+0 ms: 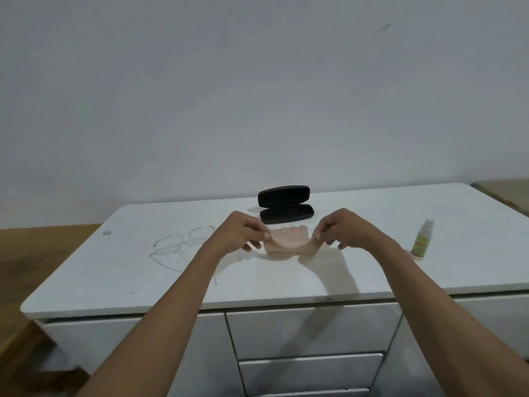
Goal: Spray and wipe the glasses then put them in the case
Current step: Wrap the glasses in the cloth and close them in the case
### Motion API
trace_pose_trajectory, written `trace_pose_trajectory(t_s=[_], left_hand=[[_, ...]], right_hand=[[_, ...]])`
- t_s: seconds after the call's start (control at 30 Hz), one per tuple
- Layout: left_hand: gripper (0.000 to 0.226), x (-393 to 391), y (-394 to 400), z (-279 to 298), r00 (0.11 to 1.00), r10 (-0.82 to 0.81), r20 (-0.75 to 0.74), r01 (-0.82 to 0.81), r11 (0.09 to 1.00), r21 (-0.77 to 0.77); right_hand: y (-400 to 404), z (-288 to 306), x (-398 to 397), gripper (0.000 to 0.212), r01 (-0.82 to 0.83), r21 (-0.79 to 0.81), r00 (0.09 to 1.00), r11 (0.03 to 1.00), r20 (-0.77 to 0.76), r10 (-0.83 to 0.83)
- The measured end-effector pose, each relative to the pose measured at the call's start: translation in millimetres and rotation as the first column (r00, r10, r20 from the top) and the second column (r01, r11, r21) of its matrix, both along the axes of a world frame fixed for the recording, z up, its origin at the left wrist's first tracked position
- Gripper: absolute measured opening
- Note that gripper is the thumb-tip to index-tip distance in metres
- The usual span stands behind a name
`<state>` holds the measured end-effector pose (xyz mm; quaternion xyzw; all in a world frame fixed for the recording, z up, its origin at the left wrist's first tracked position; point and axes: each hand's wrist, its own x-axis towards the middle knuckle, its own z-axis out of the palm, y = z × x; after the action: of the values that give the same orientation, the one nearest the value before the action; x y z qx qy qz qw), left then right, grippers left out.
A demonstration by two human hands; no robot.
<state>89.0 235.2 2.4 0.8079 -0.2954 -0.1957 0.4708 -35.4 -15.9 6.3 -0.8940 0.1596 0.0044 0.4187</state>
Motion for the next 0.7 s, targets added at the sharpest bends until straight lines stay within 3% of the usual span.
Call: trace_pose_trajectory(t_s=[0.17, 0.3, 0.43, 0.5, 0.63, 0.7], left_hand=[[0.007, -20, 6, -22, 0.991, -0.118, 0.063, 0.098, 0.962, 0.256], [0.01, -32, 7, -23, 0.985, -0.159, 0.07, 0.128, 0.938, 0.323], [0.04, -41, 8, -19, 0.986, -0.141, 0.093, 0.104, 0.939, 0.327], [0.042, -39, 6, -19, 0.986, -0.06, 0.154, 0.016, 0.961, 0.275], [0.018, -23, -6, -27, 0.943, 0.093, 0.318, -0.162, 0.967, 0.196], [0.016, -14, -13, -32, 0.916, 0.127, 0.381, -0.219, 0.953, 0.208]], right_hand=[[7, -18, -19, 0.006, -0.07, -0.061, 0.987, 0.996, -0.148, 0.061], [12, -17, -30, 0.013, -0.095, -0.09, 0.972, 0.991, -0.222, 0.073], [18, -7, -38, 0.014, -0.152, -0.059, 0.921, 0.987, -0.37, 0.12], [17, -5, -36, 0.021, -0.131, -0.052, 0.938, 0.99, -0.331, 0.106], [12, -14, -17, 0.018, -0.02, -0.128, 0.997, 0.992, -0.083, 0.009], [13, -21, -4, 0.018, 0.038, -0.152, 0.999, 0.988, 0.019, -0.036]])
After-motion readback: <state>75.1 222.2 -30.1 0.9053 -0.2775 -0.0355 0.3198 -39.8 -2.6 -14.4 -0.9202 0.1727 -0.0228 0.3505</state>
